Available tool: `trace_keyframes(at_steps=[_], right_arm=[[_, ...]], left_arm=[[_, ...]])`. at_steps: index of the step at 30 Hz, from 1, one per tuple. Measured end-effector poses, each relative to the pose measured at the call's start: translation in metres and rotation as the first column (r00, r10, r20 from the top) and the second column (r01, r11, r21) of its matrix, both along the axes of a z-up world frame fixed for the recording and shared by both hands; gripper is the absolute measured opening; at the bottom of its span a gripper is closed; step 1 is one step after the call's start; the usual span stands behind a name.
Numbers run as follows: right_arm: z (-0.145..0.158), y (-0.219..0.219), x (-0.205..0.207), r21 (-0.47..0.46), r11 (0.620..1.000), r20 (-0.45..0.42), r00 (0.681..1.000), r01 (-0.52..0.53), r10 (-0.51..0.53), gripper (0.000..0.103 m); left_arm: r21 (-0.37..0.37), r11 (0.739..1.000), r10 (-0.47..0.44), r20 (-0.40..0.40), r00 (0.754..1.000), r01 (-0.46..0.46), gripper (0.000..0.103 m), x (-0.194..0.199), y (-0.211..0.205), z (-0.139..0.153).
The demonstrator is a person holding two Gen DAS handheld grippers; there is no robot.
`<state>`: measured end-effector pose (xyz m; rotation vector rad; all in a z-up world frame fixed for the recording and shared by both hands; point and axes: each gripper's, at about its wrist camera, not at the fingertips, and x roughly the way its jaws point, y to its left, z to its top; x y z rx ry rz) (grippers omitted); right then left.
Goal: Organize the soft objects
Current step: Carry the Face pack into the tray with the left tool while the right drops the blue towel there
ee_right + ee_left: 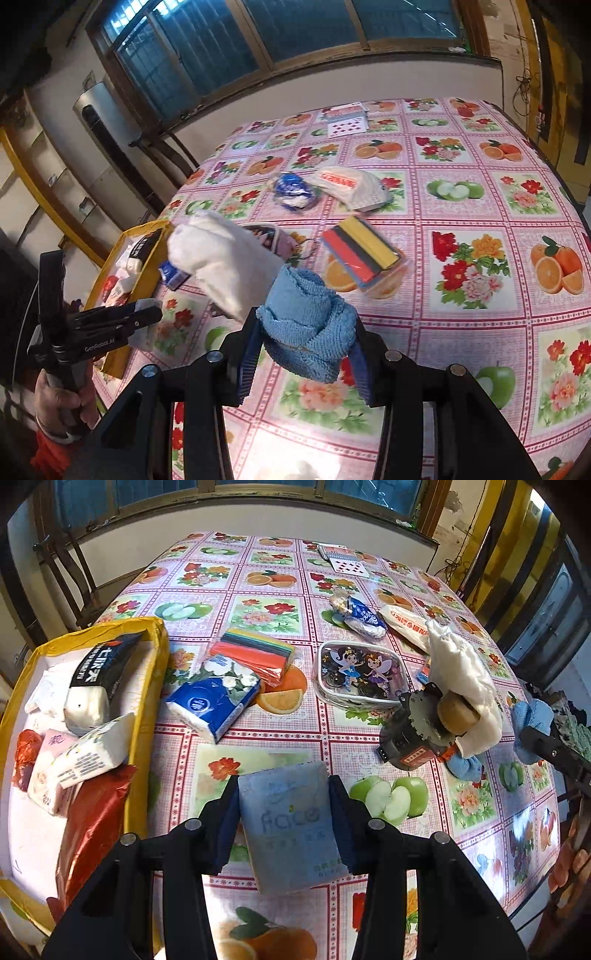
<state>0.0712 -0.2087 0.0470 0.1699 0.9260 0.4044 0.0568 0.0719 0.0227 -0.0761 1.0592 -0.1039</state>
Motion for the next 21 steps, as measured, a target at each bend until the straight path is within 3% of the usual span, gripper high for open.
trace_keyframes(at_steps=[11, 21], right_arm=[[0.026, 0.136, -0.023, 0.019, 0.962, 0.037, 0.962, -0.272, 0.271, 0.046], [0.009, 0.274, 0.004, 0.031, 0.909, 0.003, 0.909, -0.416, 0.416, 0.046]], left_arm=[[0.051, 0.988, 0.143, 0.085, 0.986, -0.148, 0.043, -0.033, 0.101, 0.036], [0.085, 0.937, 0.334, 0.076, 0.939, -0.340, 0.043, -0.041, 0.199, 0.013]])
